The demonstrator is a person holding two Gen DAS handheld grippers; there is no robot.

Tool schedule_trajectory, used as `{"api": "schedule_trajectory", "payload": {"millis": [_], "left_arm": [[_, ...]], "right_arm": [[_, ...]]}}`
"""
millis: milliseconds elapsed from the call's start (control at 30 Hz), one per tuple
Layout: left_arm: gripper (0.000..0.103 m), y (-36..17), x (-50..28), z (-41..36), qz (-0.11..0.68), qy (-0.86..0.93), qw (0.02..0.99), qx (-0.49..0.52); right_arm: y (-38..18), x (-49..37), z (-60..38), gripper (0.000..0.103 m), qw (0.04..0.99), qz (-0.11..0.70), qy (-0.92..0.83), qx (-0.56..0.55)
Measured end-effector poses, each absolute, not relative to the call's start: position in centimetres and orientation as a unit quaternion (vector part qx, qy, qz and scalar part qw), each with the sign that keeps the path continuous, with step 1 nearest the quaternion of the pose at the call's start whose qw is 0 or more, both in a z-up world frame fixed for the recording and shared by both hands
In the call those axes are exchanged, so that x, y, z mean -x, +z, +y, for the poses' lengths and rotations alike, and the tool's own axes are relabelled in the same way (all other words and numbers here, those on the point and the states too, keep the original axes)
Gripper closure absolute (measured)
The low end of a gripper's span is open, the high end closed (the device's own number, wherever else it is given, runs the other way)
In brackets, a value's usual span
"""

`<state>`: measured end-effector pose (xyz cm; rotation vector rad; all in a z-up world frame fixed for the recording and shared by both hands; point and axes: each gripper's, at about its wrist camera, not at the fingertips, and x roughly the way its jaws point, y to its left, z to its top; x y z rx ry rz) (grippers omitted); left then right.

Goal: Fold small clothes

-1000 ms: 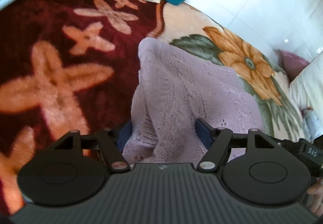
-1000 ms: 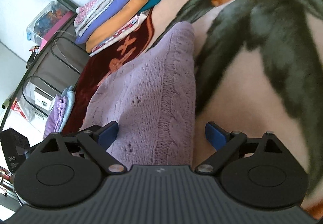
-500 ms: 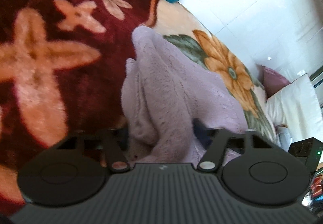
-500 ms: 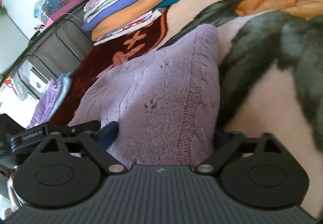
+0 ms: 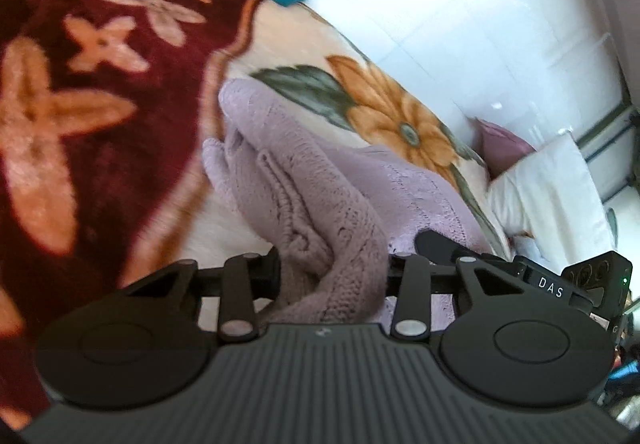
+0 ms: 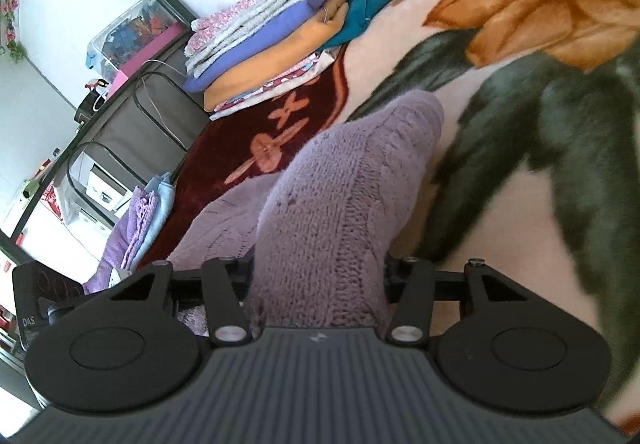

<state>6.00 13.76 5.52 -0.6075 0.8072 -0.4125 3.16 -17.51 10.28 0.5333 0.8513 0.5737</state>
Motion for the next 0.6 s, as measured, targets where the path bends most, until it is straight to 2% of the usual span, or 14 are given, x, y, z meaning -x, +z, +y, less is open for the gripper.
{"api": "schedule_trajectory", "payload": {"millis": [333, 600], "left_arm": [[0.061, 7.4, -2.6, 8.8, 0.392, -0.239, 0.85, 0.259], [0.06, 5.0, -0.8, 5.9, 0.432, -0.211, 0.856, 0.19]], "right_arm": [[14.3, 3.0, -23.1, 0.047, 0.858, 0.39, 0.245, -0.228], [10.8, 6.7, -25.9, 0.046, 0.85, 0.434, 0.199, -0.222]]}}
